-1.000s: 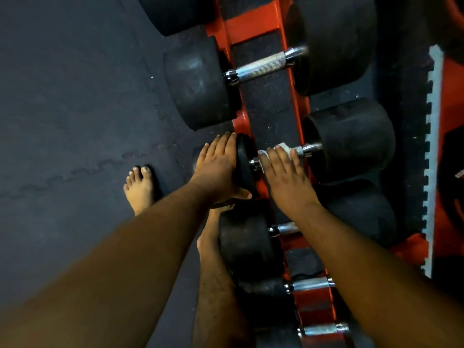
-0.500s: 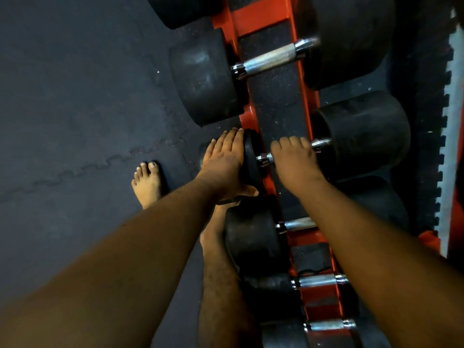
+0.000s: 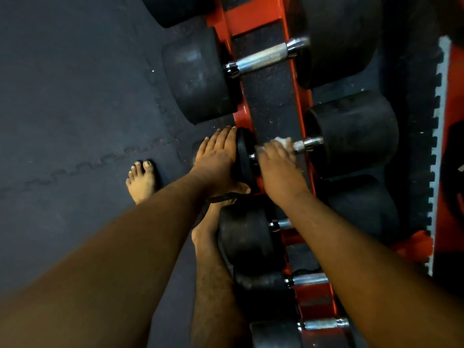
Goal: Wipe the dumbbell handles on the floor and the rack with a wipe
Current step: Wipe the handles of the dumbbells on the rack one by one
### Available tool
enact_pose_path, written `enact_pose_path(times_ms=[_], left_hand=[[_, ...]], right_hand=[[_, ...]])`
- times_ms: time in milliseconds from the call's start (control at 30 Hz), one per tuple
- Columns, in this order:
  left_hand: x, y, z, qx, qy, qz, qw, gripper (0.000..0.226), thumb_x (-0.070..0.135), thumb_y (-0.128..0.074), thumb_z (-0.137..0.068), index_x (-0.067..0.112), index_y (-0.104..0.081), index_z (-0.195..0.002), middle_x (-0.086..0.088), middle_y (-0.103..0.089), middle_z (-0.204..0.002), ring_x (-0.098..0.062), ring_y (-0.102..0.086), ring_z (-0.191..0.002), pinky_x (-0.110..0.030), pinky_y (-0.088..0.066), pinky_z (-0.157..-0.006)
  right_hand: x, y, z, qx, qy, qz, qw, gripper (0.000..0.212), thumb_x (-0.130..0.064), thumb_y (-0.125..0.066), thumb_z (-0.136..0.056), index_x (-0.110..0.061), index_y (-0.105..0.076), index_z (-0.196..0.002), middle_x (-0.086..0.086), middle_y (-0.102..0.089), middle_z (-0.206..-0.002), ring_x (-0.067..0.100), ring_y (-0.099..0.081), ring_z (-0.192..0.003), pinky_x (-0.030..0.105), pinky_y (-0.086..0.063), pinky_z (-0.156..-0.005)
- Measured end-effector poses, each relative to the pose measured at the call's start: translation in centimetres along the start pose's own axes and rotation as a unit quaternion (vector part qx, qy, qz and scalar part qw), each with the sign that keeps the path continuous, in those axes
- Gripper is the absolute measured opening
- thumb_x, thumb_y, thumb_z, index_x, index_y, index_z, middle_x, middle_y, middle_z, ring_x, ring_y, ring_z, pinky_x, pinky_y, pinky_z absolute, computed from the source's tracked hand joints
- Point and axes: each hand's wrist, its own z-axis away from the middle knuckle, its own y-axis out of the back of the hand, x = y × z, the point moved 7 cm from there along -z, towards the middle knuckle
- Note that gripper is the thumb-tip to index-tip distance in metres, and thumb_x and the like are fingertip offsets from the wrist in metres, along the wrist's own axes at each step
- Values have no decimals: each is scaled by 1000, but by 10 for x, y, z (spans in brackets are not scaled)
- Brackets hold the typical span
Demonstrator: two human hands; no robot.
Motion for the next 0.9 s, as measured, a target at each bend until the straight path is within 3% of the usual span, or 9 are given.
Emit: enact_pose_path(times_ms=[233,333,400,433,500,567,733,833,900], left_hand=[[1,1,0,-21,2,-5,1000,150,56,-91,-61,14,12,-161,-6,8,-171,-23,11,-157,-42,7,-126],[0,2,-1,-18,7,-3,1000,150,57,-92,-60,14,11,-161,-5,7,-171,-23,10,-157,-43,6,-126],[-2,2,-1,-18,7,1,1000,150,57,-92,-59,15,10,-161,-5,7,-171,-23,10,-157,-43,6,-126],[-3,1,-1,-18,7,2,1000,150,57,-92,-59,16,10,-161,-4,6,-171,-23,10,-157,-43,6,-126],[-2,1,-2,-17,8,1,1000,150,57,-92,-58,16,9,-161,-4,6,-171,-23,9,-157,-43,6,-126],[-1,1,-3,-16,11,-5,1000,151,57,-92,-58,15,9,-161,-4,6,-171,-22,9,-157,-43,5,-127],[-1,2,-1,-22,14,-6,1000,150,57,-92,-60,15,10,-161,-5,7,-171,-23,9,-157,-42,6,-127],[-2,2,-1,-23,15,-1,1000,149,56,-92,-60,16,10,-161,-4,8,-171,-23,10,-157,-41,8,-125],[-1,2,-1,-22,16,-2,1000,150,56,-93,-59,16,10,-161,-4,7,-171,-22,10,-157,-41,7,-125]], right_hand=[[-4,0,21,17,66,-128,989,58,3,-44,-90,-5,-46,-148,12,-48,-152,28,-40,-145,48,-32,-120],[0,-18,54,5,-49,-268,962,55,2,-50,-96,-17,-49,-148,6,-51,-150,26,-47,-139,40,-42,-113],[21,-36,76,36,-269,-416,868,44,-7,-49,-101,-25,-59,-140,4,-64,-135,23,-60,-121,29,-48,-99],[32,-48,84,74,-389,-530,750,38,-7,-50,-101,-25,-64,-133,6,-69,-125,23,-64,-112,27,-52,-90],[33,-69,85,135,-533,-718,427,29,-5,-51,-102,-18,-65,-124,11,-68,-111,24,-64,-100,25,-54,-75],[21,-70,57,168,-528,-801,225,30,-3,-51,-101,-8,-59,-129,18,-63,-112,29,-62,-104,34,-54,-82],[18,-32,9,195,-514,-819,163,4,-9,-60,-95,-9,-64,-95,13,-69,-108,28,-65,-103,43,-50,-105],[45,-17,12,254,-510,-810,139,9,-9,-62,-94,-9,-63,-85,7,-69,-93,21,-67,-86,35,-52,-96],[42,-19,16,242,-527,-795,177,4,-10,-67,-92,-6,-64,-92,4,-69,-92,16,-65,-82,31,-50,-87]])
